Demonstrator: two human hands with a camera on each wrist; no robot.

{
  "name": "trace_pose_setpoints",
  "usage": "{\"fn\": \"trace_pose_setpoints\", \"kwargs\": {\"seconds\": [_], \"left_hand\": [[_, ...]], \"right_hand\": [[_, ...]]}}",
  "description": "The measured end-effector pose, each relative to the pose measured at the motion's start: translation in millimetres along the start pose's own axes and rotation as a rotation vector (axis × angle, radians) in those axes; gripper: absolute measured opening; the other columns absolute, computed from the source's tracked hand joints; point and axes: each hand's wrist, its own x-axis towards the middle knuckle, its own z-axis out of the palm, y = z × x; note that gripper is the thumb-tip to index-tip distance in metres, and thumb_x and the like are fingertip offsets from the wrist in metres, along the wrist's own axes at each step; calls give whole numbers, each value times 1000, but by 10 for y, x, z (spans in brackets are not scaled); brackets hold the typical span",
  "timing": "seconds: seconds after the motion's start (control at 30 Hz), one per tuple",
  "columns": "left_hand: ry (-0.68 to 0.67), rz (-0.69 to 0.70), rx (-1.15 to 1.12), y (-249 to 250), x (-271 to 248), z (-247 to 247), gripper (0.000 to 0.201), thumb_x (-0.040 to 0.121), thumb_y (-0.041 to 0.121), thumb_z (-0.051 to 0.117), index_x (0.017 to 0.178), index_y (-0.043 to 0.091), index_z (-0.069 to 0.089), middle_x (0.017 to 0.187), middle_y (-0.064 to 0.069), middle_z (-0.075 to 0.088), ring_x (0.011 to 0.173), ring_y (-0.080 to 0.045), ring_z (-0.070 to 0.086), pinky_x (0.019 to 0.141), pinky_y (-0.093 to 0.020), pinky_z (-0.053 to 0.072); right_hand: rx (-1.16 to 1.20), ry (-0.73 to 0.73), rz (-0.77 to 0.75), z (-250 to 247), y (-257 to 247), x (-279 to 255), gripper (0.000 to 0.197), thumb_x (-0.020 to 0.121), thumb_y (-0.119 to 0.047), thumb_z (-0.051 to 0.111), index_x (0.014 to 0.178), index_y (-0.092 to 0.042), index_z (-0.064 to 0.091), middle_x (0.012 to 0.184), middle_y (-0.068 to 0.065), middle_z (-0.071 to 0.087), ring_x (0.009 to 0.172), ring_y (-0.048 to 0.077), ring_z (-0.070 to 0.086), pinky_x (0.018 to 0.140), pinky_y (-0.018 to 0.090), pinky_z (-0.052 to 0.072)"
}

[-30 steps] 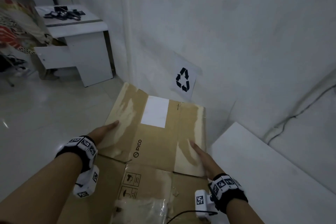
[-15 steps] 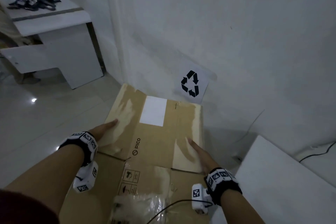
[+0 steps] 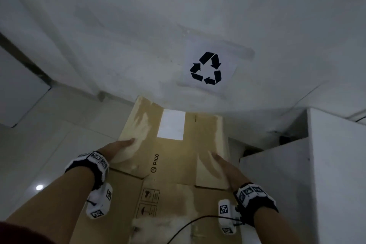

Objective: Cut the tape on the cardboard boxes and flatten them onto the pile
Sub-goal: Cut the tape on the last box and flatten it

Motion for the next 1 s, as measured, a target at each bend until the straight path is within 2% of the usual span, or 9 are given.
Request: {"fn": "trace_pose_setpoints", "kwargs": {"seconds": [0.17,0.23,0.33,0.47,0.57,0.67,0.73,0.87,1.0], "left_hand": [[-43,-103,71,-341,940,-57,106,48,72,74,134,12,55,137,-9,53,124,-29,50,110,-45,36],[-38,-138,80,-496,1253,21,99,52,67,76,130,8,57,131,-13,57,119,-31,54,107,-46,39],[-23,-143,88,-673,1746,199,85,66,59,78,127,3,58,122,-13,62,109,-30,58,101,-41,44],[0,-146,50,-968,2613,381,58,85,38,70,124,-2,55,112,-14,61,93,-27,58,85,-35,46],[-13,-104,43,-1229,3329,464,100,51,64,78,126,2,56,118,-15,63,105,-32,60,96,-43,48],[-12,-76,55,-1389,3980,562,81,66,55,80,124,1,59,119,-16,63,107,-32,60,98,-42,47],[-12,-45,63,-1442,4374,642,59,80,44,71,121,2,62,118,-14,64,107,-31,60,96,-38,46],[15,8,70,-1486,5179,812,55,83,39,69,122,2,60,118,-12,63,106,-30,58,92,-34,43],[7,34,89,-1536,5695,972,66,75,46,71,126,8,54,126,-6,56,110,-23,54,98,-32,40]], "right_hand": [[87,27,104,298,291,481,127,37,-90,70,144,-25,47,146,2,45,118,24,48,94,43,43],[145,74,111,412,419,707,131,32,-88,73,142,-21,49,134,1,50,105,20,51,79,34,46],[189,133,131,509,605,1163,109,56,-75,76,142,-16,46,135,5,51,102,22,47,87,37,40],[174,210,119,585,912,2029,134,20,-83,74,136,-19,49,125,4,55,89,15,51,79,32,43],[226,198,115,638,1144,2722,122,42,-78,76,141,-13,48,121,4,57,99,20,55,78,33,46],[253,230,93,660,1353,3448,104,63,-71,76,144,-13,46,128,5,57,108,23,52,89,37,41],[252,246,72,666,1464,3907,103,62,-73,74,143,-16,46,127,1,57,109,22,51,91,37,39],[260,262,24,621,1625,4741,98,66,-73,72,142,-16,49,121,-2,60,104,17,55,90,35,39],[272,280,8,554,1716,5376,111,40,-83,76,126,-15,60,107,7,69,94,27,66,83,41,54]]}}
